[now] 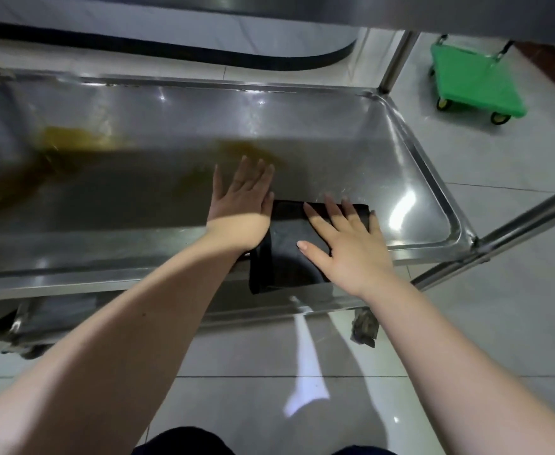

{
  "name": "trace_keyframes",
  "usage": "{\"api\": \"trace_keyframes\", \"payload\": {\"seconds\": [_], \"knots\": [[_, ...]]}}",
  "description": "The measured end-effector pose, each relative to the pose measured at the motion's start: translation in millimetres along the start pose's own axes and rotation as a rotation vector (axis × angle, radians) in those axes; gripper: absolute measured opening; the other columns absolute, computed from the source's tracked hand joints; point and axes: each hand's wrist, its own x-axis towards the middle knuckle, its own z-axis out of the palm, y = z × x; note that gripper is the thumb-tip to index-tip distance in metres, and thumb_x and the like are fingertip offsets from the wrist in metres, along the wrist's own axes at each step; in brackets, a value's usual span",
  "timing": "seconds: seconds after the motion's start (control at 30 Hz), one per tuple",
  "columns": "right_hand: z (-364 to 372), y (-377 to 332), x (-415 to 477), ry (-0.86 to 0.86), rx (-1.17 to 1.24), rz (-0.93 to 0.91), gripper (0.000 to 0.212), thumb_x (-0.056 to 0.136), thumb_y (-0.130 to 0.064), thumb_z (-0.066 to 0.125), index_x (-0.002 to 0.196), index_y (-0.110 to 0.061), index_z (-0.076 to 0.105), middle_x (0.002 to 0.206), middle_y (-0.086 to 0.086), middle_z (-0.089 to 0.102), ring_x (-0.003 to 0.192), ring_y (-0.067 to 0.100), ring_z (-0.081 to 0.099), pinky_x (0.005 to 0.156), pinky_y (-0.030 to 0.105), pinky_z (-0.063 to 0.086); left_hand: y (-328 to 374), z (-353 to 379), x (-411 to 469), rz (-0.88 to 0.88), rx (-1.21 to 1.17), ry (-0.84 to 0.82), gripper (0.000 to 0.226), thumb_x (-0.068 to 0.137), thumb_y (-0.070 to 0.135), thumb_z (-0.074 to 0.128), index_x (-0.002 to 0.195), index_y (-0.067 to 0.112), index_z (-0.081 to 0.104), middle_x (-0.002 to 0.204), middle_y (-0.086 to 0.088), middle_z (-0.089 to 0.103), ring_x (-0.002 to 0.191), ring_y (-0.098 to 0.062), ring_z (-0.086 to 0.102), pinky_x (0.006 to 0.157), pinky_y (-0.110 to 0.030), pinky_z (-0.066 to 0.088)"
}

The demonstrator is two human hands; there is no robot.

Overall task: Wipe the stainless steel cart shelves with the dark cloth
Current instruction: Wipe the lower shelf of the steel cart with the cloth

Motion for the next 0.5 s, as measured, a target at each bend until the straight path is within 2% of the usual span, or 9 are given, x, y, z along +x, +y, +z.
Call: {"api": "trace_keyframes", "payload": {"seconds": [0.2, 0.3, 0.4, 0.5], "knots": [[1.9, -27.2, -25.5, -0.034, 0.031, 0.033, 0.077, 0.082, -0.079, -0.003, 0.152, -0.048, -0.006, 0.165, -0.006, -0.011, 0.151, 0.022, -0.013, 0.119, 0.056, -0.005, -13.2, -6.3, -23.6, 0.080, 0.004, -0.037, 0.052, 0.107, 0.037, 0.019, 0.157, 0.032, 0.010, 0.165, 0.010, 0.002, 0.151, -0.013, -0.013, 0.119, -0.051, -0.015], [1.3, -41.8, -39.6, -0.071, 0.062, 0.039, 0.069, 0.091, -0.074, 0.008, 0.153, -0.047, -0.007, 0.164, -0.006, -0.017, 0.150, 0.022, -0.018, 0.118, 0.057, -0.011, -22.0, -10.3, -38.8, 0.083, -0.001, -0.027, 0.051, 0.106, 0.036, 0.023, 0.157, 0.031, 0.015, 0.165, 0.007, 0.005, 0.151, -0.014, -0.011, 0.119, -0.050, -0.014], [-0.2, -49.2, -48.1, -0.091, 0.085, 0.039, 0.066, 0.095, -0.069, 0.013, 0.153, -0.045, -0.008, 0.163, -0.005, -0.019, 0.149, 0.023, -0.020, 0.117, 0.056, -0.015, -24.4, -12.8, -44.4, 0.043, -0.057, -0.015, 0.051, 0.106, 0.034, 0.028, 0.156, 0.029, 0.020, 0.166, 0.004, 0.005, 0.151, -0.016, -0.010, 0.120, -0.046, -0.014], [-3.4, -52.1, -44.6, -0.122, 0.060, 0.075, 0.065, 0.097, -0.067, 0.013, 0.154, -0.044, -0.011, 0.163, -0.004, -0.021, 0.148, 0.029, -0.025, 0.115, 0.057, -0.019, -40.1, -22.8, -30.4, -0.069, -0.144, 0.073, 0.051, 0.106, 0.031, 0.031, 0.156, 0.028, 0.022, 0.165, 0.001, 0.011, 0.152, -0.021, -0.005, 0.121, -0.045, -0.007]]}}
